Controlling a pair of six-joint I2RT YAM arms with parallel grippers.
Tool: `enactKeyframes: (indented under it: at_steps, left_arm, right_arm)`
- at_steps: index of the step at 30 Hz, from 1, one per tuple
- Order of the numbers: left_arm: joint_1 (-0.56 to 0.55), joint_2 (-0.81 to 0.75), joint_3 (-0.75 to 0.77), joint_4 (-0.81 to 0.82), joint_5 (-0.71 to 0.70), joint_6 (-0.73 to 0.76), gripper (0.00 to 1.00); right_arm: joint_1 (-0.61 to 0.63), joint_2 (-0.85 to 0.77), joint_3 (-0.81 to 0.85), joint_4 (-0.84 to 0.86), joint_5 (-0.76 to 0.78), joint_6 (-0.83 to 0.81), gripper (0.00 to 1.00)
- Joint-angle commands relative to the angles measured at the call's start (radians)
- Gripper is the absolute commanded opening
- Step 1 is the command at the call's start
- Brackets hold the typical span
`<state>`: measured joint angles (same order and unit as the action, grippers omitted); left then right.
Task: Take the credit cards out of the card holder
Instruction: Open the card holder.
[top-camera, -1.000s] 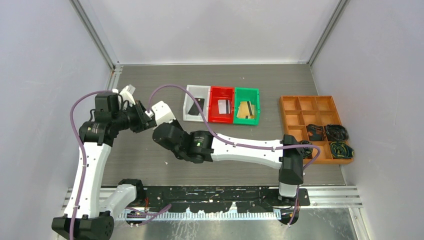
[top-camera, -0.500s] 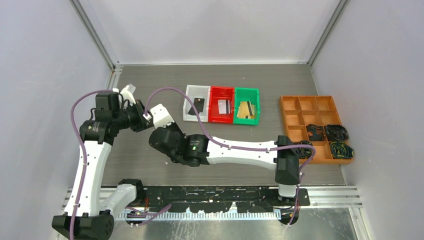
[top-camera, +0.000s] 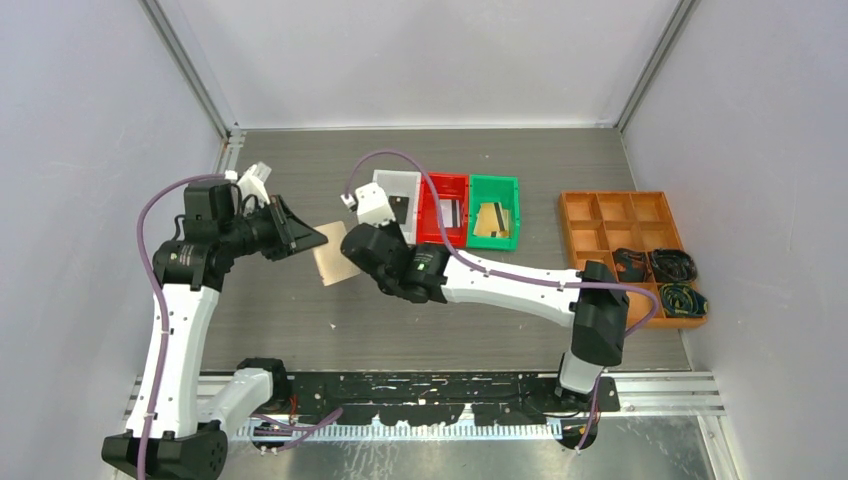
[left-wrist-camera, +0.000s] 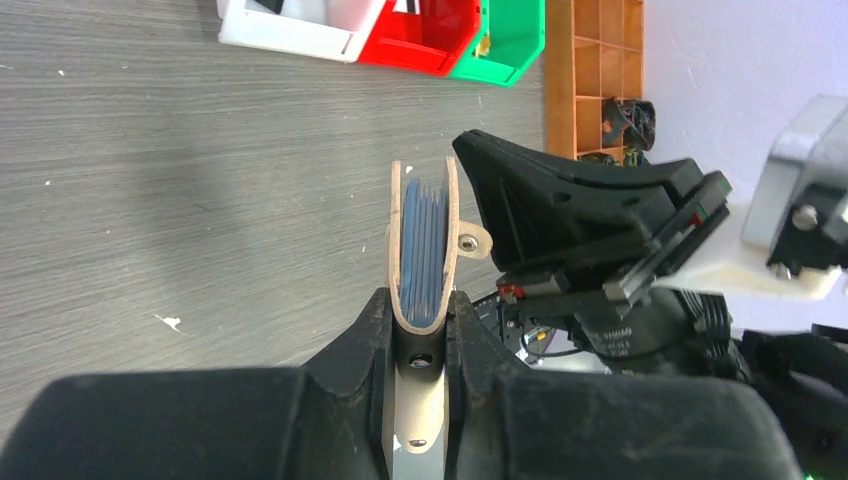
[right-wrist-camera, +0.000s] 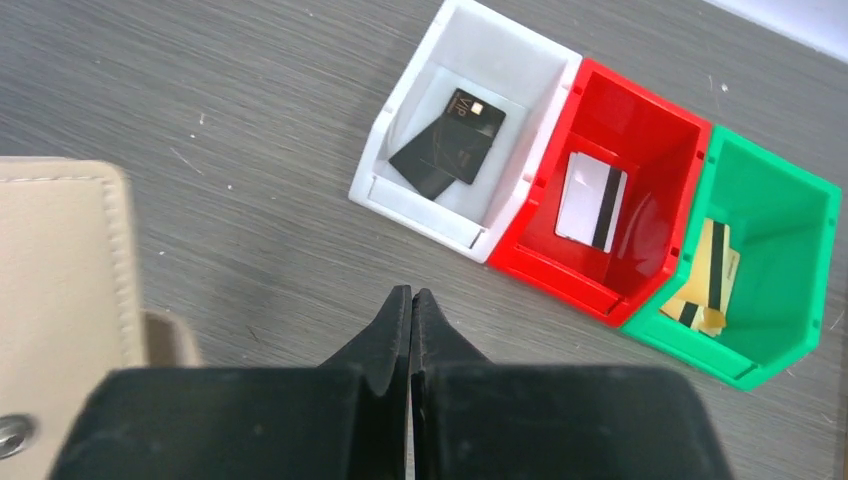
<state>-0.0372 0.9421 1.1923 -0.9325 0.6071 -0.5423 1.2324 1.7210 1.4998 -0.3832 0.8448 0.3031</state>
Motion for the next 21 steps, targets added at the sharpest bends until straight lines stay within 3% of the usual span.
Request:
enactKeyframes:
  at_steps: [1, 3, 5, 9, 11, 15, 21]
  left_arm:
    - [0.002, -0.019, 0.042, 0.051, 0.098, 0.012, 0.00]
    - [0.002, -0.022, 0.038, 0.061, 0.135, 0.034, 0.00]
    - [0.002, -0.028, 0.035, 0.074, 0.177, 0.058, 0.00]
    - [0.002, -0.034, 0.045, 0.087, 0.280, 0.106, 0.00]
    - [0.003, -0.036, 0.055, 0.088, 0.308, 0.110, 0.00]
    - [0.002, -0.037, 0.061, 0.113, 0.341, 0.094, 0.00]
    - [0.003, -0.035, 0.061, 0.143, 0.379, 0.080, 0.00]
  right_arm:
    - [-0.023, -0.130, -0.042, 0.015, -0.102, 0.065, 0.08]
    - [-0.060, -0.192, -0.082, 0.025, -0.235, 0.110, 0.42]
    - [-0.123, -0.284, -0.158, 0.075, -0.435, 0.159, 0.66]
    - [-0.291, -0.477, -0.359, 0.253, -0.911, 0.292, 0.86]
    - [-0.332, -0.556, -0.437, 0.310, -1.037, 0.323, 0.97]
    - [-0.337, -0.619, -0.497, 0.363, -1.165, 0.370, 1.00]
    - [-0.335, -0.557, -0.445, 0.439, -1.237, 0.435, 1.00]
